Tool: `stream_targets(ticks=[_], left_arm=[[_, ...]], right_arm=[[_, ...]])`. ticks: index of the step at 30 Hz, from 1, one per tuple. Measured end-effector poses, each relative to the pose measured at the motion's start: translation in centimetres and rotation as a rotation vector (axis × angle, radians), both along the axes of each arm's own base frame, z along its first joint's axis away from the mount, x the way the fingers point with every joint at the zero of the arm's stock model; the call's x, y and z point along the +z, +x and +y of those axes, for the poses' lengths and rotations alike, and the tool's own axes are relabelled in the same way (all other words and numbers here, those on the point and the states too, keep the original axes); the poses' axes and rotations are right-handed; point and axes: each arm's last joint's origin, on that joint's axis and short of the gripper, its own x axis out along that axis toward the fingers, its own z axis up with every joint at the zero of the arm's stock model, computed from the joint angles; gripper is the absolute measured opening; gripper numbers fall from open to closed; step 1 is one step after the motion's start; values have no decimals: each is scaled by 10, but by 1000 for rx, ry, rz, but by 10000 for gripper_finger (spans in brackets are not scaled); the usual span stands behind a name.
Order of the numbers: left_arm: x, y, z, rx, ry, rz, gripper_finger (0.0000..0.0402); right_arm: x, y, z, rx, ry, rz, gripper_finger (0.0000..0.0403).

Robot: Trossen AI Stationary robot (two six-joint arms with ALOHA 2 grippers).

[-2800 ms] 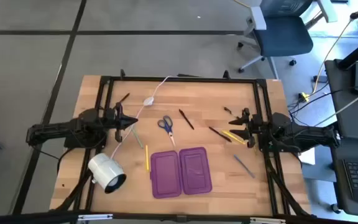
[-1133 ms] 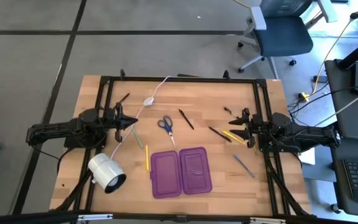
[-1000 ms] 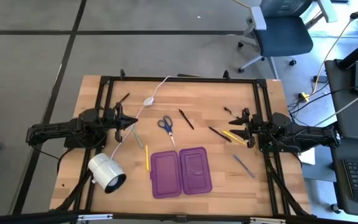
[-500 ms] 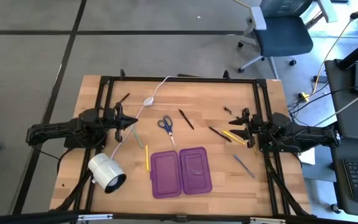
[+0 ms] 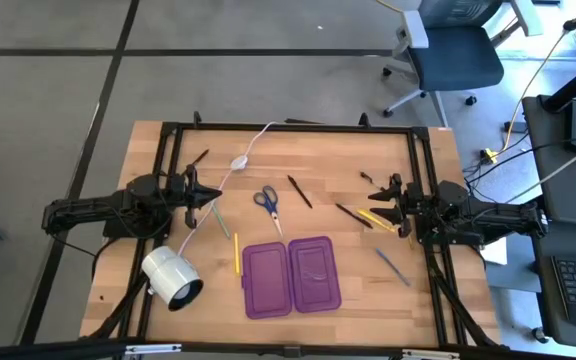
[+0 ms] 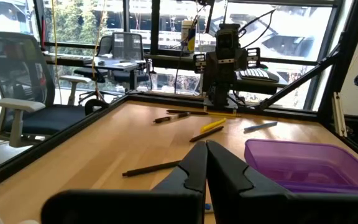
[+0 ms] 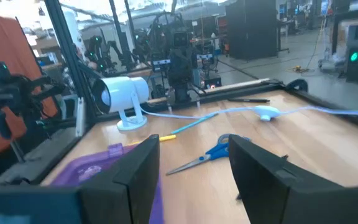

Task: Pick & place school supplies into a supply box
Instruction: Put the transparent pen into the purple supply box

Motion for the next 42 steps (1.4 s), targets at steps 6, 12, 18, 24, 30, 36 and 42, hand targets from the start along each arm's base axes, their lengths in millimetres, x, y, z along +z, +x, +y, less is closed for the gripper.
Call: stream_targets(ticks=[6,12,18,24,30,36,42], left_arm=[[0,0,0,0,0,0,4],[0,0,0,0,0,0,4],[0,0,0,0,0,0,4],[0,0,0,0,0,0,4],[0,0,0,0,0,0,4],[0,0,0,0,0,0,4],[0,0,0,0,0,0,4]], right_arm=[[9,-2,0,4,85,8,195],[43,-4,-4,-144,70,194,193],[67,3,-14,-527,151,576,170],[69,18,-14,-647,333,892,145],[56,34,-12,-648,458,1086,127],[43,40,-12,-752,568,1194,119],[35,47,-14,-822,595,1234,119]])
